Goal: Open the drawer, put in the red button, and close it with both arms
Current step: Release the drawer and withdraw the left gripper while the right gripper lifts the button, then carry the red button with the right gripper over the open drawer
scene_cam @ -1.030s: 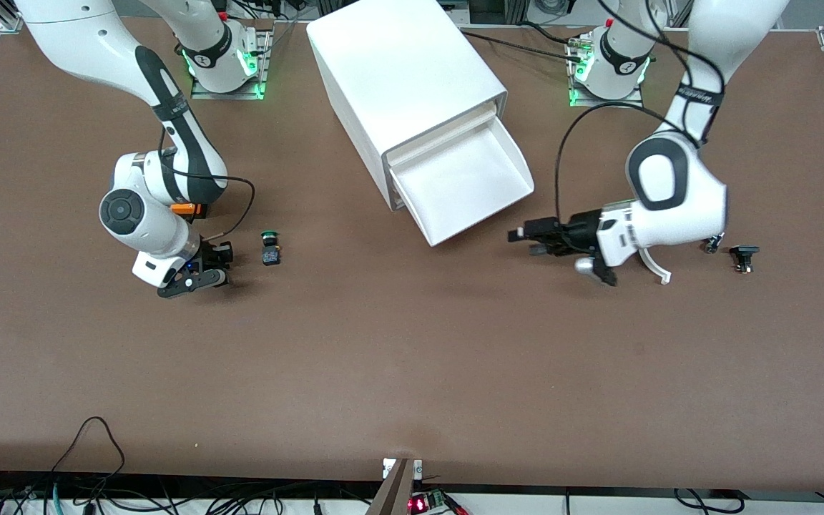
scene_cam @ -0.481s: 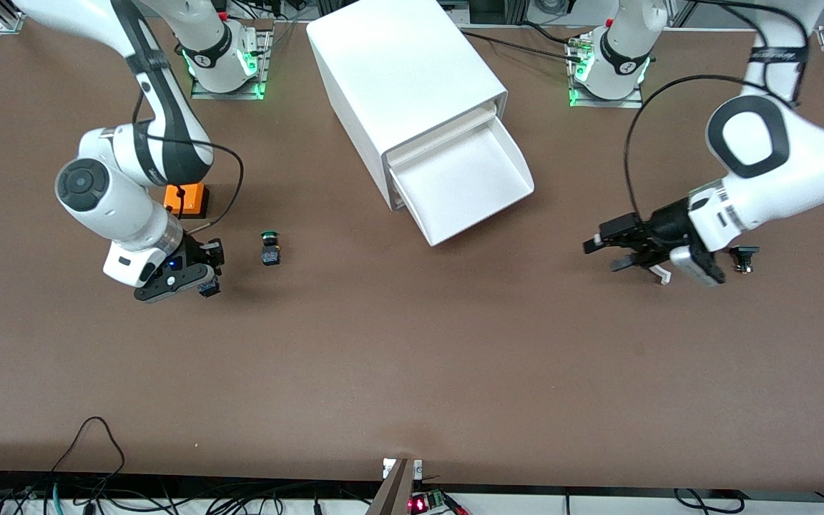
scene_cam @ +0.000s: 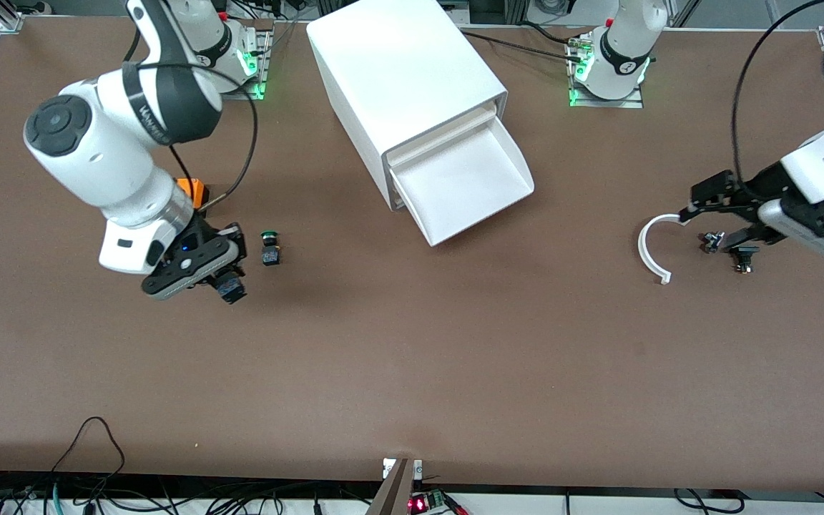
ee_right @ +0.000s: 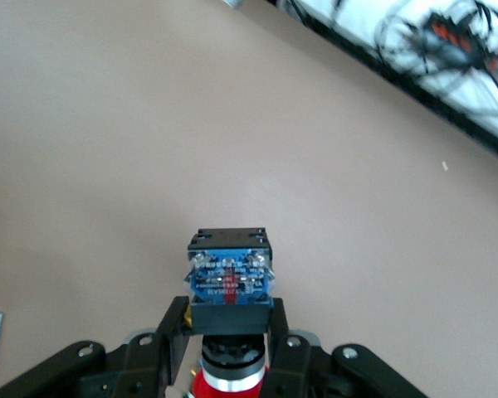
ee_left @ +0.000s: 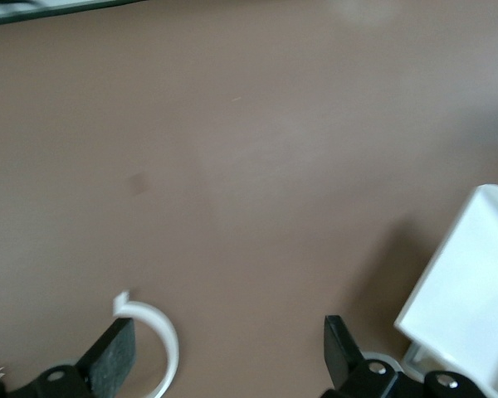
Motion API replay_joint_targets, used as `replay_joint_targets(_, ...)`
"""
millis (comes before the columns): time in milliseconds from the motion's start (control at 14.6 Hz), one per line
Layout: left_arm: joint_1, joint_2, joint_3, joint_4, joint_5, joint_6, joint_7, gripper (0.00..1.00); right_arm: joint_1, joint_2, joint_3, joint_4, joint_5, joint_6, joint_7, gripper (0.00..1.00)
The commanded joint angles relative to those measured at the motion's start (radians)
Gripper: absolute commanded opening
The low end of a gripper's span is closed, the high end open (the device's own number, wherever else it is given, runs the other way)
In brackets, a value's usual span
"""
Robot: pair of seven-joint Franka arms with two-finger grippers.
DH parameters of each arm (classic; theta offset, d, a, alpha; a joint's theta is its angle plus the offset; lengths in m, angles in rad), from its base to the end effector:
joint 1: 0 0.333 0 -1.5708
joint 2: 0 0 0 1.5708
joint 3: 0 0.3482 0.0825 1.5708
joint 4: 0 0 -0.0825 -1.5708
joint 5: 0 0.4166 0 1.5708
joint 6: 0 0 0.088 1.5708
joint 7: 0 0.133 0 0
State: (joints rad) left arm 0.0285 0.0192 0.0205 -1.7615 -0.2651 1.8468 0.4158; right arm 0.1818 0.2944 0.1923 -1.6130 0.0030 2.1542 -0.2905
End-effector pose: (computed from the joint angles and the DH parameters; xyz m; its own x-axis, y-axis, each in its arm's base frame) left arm 0.6118 0.0026 0.5501 0.9478 -0.2785 0.1553 -0.3072 -0.9279 0.2111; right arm 0.6728 0.2494 0.4786 0.7696 0.5853 0.2551 0.6020 -0.7983 0.0154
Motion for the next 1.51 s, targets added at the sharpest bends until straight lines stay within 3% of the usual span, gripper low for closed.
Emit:
replay_joint_targets(0, -0.010, 0.005, -0.008, 0.115, 0.148, -0.133, -0.190, 1.00, 0.021, 0.031, 0.061, 0.056, 0.015, -0.007, -0.102, 0.43)
replay_joint_targets(137, -0.019, 0.005, -0.022, 0.146, 0.234, -0.165, -0.314, 1.00, 0.028, 0.069, 0.131, 0.144, 0.008, -0.016, -0.122, 0.43)
replay_joint_targets(412, -0.019, 0.007, -0.027, 0.152, 0.259, -0.169, -0.371, 1.00, 0.103, 0.130, 0.165, 0.209, 0.002, -0.023, -0.208, 0.43)
replay_joint_targets(549, -0.019, 0.007, -0.027, 0.152, 0.259, -0.169, -0.370, 1.00, 0.149, 0.135, 0.171, 0.209, -0.056, -0.031, -0.232, 0.43)
replay_joint_targets(755, -0.019, 0.007, -0.025, 0.152, 0.259, -0.169, -0.361, 1.00, 0.220, 0.178, 0.243, 0.254, -0.170, -0.100, -0.272, 0.43)
replay_joint_targets(893, -0.019, 0.007, -0.024, 0.152, 0.259, -0.169, -0.359, 1.00, 0.280, 0.209, 0.248, 0.306, -0.238, -0.152, -0.277, 0.42)
replay_joint_targets(1167, -0.019, 0.008, -0.020, 0.152, 0.259, -0.169, -0.356, 1.00, 0.364, 0.256, 0.248, 0.329, -0.241, -0.186, -0.282, 0.42)
replay_joint_targets(1442, -0.019, 0.008, -0.020, 0.151, 0.259, -0.169, -0.356, 1.00, 0.398, 0.307, 0.246, 0.332, -0.242, -0.192, -0.433, 0.42)
